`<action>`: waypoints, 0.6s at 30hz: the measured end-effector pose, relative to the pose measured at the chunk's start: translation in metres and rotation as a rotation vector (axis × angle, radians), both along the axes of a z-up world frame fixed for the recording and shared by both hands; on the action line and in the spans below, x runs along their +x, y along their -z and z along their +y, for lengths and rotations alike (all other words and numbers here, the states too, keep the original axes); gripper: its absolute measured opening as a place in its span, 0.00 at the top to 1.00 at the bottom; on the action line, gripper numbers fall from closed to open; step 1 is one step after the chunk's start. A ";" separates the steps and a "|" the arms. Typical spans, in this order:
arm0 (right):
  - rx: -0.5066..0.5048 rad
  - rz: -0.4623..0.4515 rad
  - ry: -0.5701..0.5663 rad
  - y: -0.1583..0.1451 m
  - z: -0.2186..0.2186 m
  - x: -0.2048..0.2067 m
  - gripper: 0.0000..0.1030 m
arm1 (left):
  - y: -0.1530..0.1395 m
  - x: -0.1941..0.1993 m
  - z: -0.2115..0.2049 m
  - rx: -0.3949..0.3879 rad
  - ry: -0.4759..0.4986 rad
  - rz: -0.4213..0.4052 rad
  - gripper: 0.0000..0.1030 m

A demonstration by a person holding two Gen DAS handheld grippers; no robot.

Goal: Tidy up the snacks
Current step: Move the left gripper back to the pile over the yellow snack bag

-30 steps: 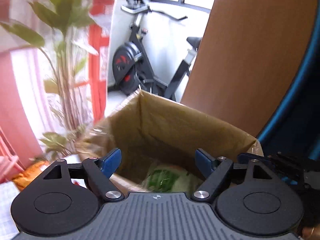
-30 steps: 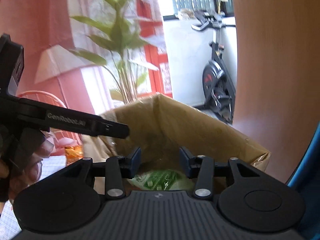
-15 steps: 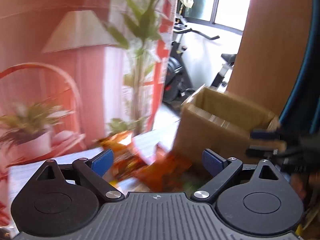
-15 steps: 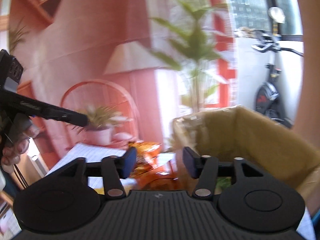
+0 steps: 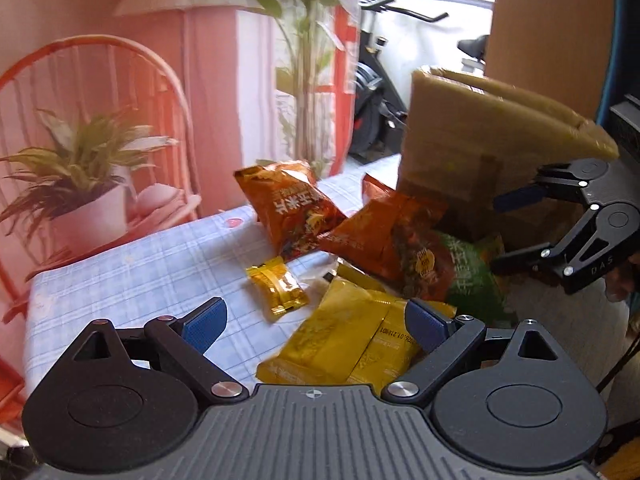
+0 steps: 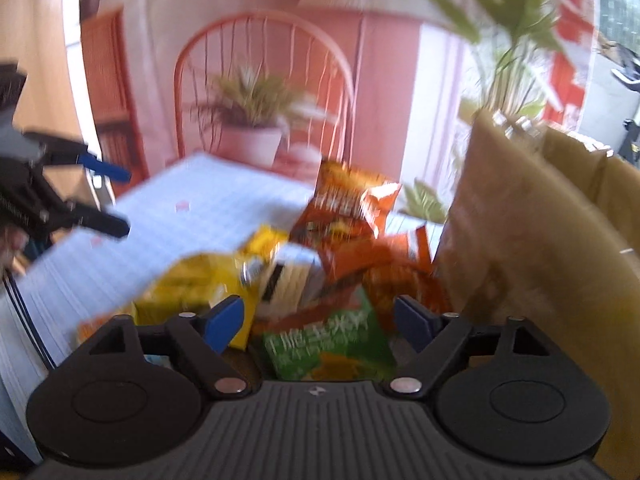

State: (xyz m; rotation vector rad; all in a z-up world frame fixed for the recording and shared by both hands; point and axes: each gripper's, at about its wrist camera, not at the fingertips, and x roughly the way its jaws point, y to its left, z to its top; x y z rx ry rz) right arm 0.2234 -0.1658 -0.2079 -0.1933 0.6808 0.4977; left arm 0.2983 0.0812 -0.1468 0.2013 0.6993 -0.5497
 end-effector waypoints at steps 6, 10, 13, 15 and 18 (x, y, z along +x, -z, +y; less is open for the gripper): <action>-0.011 0.046 0.014 0.019 0.000 0.011 0.11 | 0.028 0.007 -0.008 -0.001 0.151 0.027 0.06; -0.015 0.056 0.025 0.019 -0.004 0.012 0.09 | 0.040 0.013 -0.013 0.002 0.223 0.048 0.06; -0.027 0.060 0.021 0.019 -0.003 0.012 0.08 | 0.047 0.019 -0.015 -0.009 0.250 0.056 0.06; -0.036 0.060 0.012 0.020 -0.002 0.013 0.07 | 0.050 0.022 -0.015 -0.020 0.253 0.052 0.05; -0.058 0.051 -0.005 0.021 0.002 0.015 0.06 | 0.060 0.027 -0.017 -0.027 0.272 0.098 0.05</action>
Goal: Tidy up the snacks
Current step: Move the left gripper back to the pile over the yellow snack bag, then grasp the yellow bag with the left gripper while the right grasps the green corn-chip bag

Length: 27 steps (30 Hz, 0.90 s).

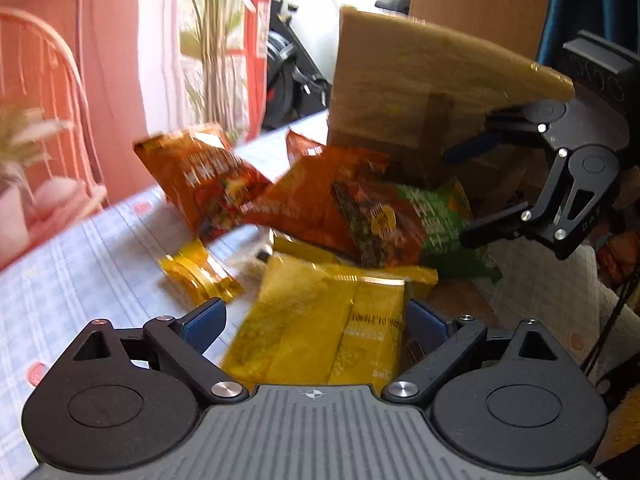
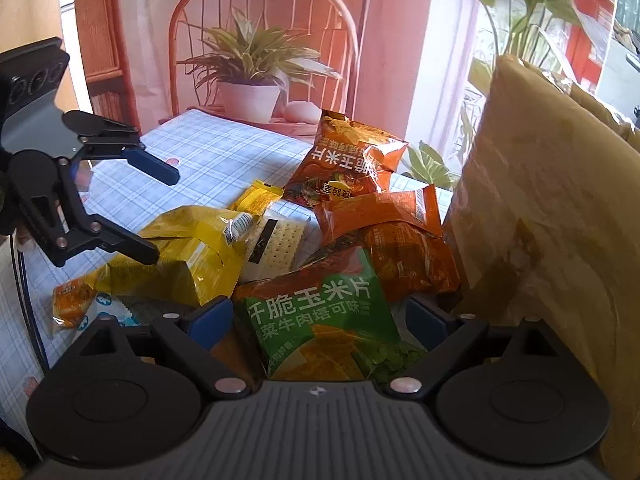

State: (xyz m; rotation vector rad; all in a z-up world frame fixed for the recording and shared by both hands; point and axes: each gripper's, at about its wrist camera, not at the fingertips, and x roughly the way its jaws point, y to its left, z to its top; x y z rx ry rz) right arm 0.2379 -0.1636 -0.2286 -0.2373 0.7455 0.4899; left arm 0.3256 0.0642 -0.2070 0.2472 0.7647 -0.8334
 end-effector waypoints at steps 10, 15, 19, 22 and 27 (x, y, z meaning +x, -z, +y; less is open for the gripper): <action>-0.090 0.003 -0.063 0.014 0.013 0.012 0.03 | 0.012 0.005 -0.001 -0.001 -0.004 0.002 0.03; -0.098 0.037 -0.046 0.025 0.011 0.019 0.03 | 0.016 0.010 -0.002 0.021 -0.010 0.005 0.02; -0.072 0.058 -0.030 0.031 0.007 0.021 0.06 | 0.018 0.016 -0.002 0.034 -0.028 0.014 0.02; -0.055 0.070 -0.021 0.033 0.005 0.022 0.07 | 0.022 0.022 -0.001 0.019 -0.041 0.053 0.02; -0.041 0.080 -0.011 0.035 0.003 0.022 0.09 | 0.030 0.033 0.005 -0.038 -0.087 0.120 0.01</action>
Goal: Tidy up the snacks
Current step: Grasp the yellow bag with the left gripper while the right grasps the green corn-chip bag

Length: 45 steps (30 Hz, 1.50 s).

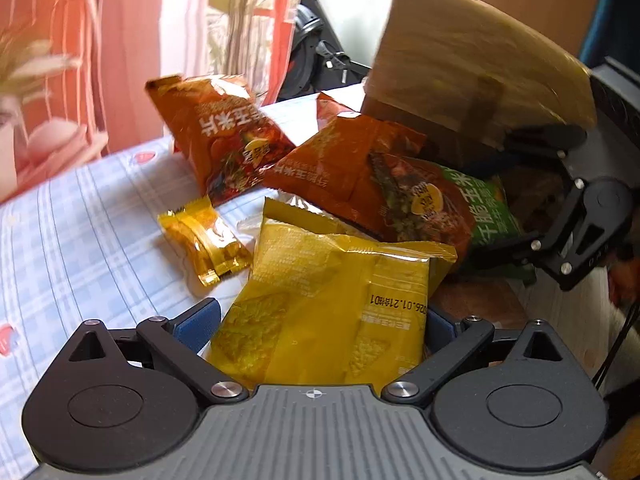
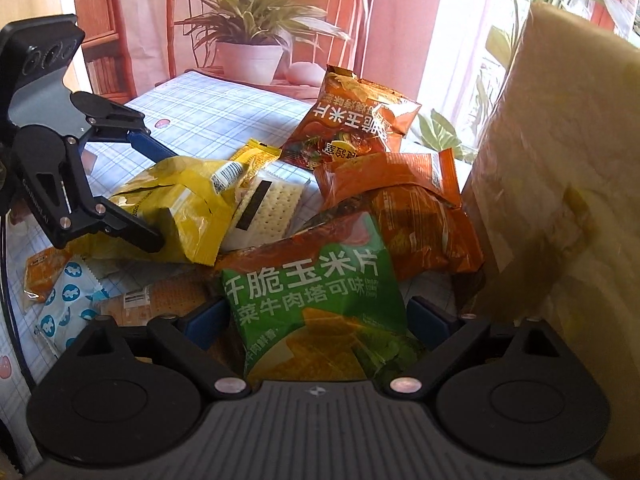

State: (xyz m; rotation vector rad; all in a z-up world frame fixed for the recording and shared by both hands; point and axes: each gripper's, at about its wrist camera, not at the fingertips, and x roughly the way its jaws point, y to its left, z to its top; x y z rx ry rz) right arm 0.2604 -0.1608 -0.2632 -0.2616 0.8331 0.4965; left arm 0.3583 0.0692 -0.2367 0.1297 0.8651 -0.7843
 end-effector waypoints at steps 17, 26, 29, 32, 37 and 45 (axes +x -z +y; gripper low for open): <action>0.042 -0.009 0.025 0.001 -0.002 -0.004 0.25 | -0.018 -0.019 0.024 -0.110 -0.162 0.004 0.17; 0.184 -0.055 0.076 -0.023 -0.014 -0.021 0.34 | -0.057 -0.045 0.030 -0.177 -0.313 -0.071 0.17; 0.216 -0.092 0.075 -0.036 -0.017 -0.028 0.35 | -0.070 -0.054 0.029 -0.177 -0.338 -0.104 0.17; 0.231 -0.111 0.077 -0.042 -0.020 -0.034 0.36 | -0.079 -0.061 0.025 -0.170 -0.375 -0.117 0.17; 0.295 -0.130 0.091 -0.049 -0.027 -0.045 0.37 | -0.089 -0.072 0.019 -0.198 -0.408 -0.111 0.17; 0.379 -0.240 0.107 -0.090 -0.041 -0.063 0.38 | -0.130 -0.078 0.006 -0.253 -0.410 -0.167 0.17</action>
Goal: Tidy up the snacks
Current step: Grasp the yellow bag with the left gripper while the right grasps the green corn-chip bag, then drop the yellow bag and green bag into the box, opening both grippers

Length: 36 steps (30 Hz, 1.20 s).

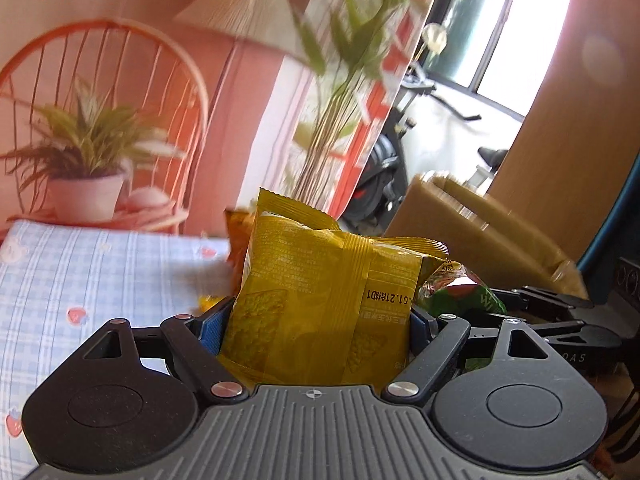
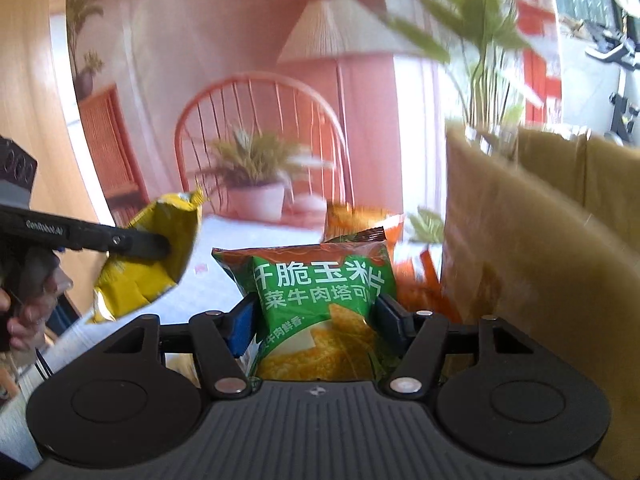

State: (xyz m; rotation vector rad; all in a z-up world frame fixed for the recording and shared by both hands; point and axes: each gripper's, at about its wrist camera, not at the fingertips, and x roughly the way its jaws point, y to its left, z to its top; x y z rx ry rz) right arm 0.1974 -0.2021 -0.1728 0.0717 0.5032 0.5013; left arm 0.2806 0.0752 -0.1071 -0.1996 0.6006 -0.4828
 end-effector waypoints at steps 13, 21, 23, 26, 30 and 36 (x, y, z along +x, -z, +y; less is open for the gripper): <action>0.151 -0.175 0.131 -0.082 -0.067 -0.011 0.45 | -0.064 0.013 -0.093 -0.065 0.111 -0.127 0.17; 0.287 -0.161 0.187 -0.087 -0.108 -0.009 0.49 | -0.063 0.021 -0.139 -0.064 0.176 -0.109 0.17; 0.299 -0.155 0.196 -0.084 -0.115 -0.010 0.49 | -0.060 0.024 -0.143 -0.073 0.179 -0.095 0.17; 0.320 -0.160 0.213 -0.083 -0.122 -0.012 0.49 | -0.062 0.032 -0.150 -0.083 0.184 -0.091 0.17; 0.322 -0.182 0.238 -0.085 -0.132 -0.017 0.50 | -0.075 0.036 -0.160 -0.073 0.192 -0.121 0.17; 0.291 -0.211 0.337 -0.092 -0.148 -0.020 0.84 | -0.089 0.054 -0.192 -0.076 0.227 -0.144 0.17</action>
